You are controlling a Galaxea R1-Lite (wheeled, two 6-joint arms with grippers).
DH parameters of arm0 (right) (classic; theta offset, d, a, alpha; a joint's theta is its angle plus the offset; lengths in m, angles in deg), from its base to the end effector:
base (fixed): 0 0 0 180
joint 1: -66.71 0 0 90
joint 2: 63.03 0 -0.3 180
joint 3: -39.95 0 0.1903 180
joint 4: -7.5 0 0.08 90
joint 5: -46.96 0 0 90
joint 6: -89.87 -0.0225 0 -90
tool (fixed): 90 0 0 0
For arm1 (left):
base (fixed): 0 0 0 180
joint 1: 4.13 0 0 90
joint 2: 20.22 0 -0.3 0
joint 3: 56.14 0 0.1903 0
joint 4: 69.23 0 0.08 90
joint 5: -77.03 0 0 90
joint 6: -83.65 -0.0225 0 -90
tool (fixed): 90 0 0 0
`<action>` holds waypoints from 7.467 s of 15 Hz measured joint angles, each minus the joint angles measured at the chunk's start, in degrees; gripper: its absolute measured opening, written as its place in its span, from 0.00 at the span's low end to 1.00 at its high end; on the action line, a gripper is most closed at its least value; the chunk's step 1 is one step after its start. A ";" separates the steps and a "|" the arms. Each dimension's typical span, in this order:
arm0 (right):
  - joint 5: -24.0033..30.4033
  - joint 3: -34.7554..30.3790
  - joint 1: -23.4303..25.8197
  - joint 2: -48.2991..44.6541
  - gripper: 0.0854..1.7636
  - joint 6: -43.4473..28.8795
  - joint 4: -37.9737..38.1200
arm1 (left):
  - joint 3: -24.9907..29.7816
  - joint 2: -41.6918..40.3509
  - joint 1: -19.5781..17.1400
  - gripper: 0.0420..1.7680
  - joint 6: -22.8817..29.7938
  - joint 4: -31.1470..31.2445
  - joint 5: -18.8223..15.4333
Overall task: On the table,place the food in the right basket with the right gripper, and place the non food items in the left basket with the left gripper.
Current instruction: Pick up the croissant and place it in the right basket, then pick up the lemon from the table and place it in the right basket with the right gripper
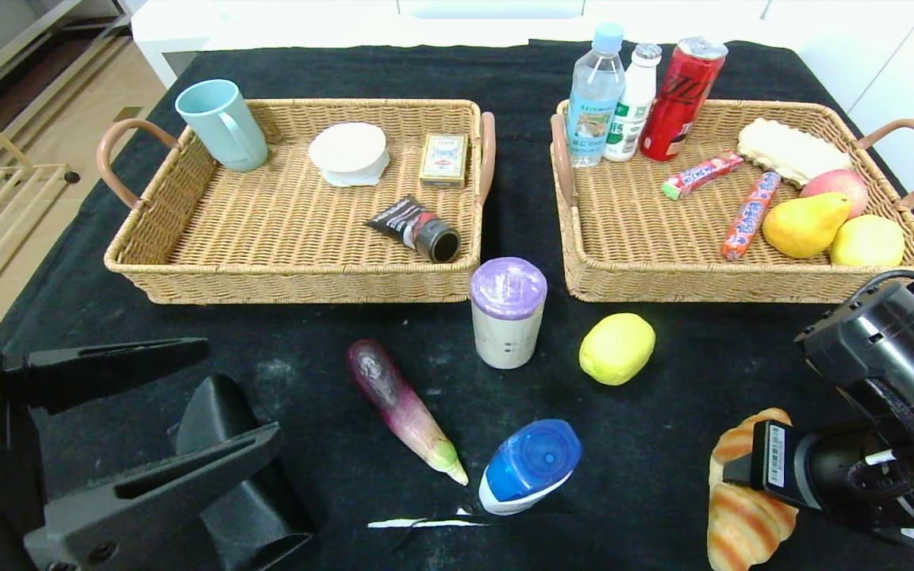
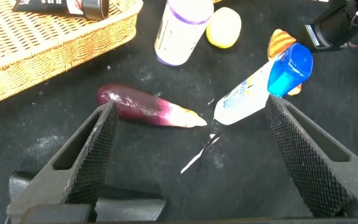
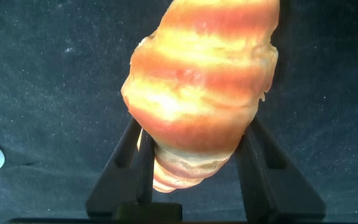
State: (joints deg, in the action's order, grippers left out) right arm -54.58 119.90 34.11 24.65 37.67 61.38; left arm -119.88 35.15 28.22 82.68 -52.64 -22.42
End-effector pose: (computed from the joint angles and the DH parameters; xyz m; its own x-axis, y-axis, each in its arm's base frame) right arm 0.1919 0.1174 0.1844 0.5002 0.0825 -0.8619 0.3112 0.9118 0.2678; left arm 0.0985 -0.0668 0.2599 0.7369 -0.6611 -0.1410 0.6671 0.7450 -0.0067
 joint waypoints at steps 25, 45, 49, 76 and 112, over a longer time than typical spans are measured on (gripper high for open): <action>-0.66 10.56 1.67 -8.37 0.44 10.47 3.52 | 0.09 -0.33 0.00 0.97 -0.38 -0.02 0.00; -3.33 56.39 12.95 17.31 0.44 18.47 -5.30 | -0.24 -1.76 0.00 0.97 -1.56 -0.02 0.72; -3.30 56.20 13.53 18.31 0.44 18.74 -7.51 | -0.24 -2.01 0.00 0.97 -1.60 -0.02 0.72; -3.36 33.87 4.24 6.53 0.95 26.84 -7.06 | -0.61 -3.39 0.09 0.97 -2.39 -0.02 0.69; -18.53 31.09 -8.85 20.54 0.68 16.46 -7.25 | -0.57 -3.75 0.09 0.97 -2.62 -0.02 0.66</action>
State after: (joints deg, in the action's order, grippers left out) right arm -73.11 150.99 25.26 45.19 54.13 54.13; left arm -120.45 31.39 28.31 80.06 -52.67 -21.76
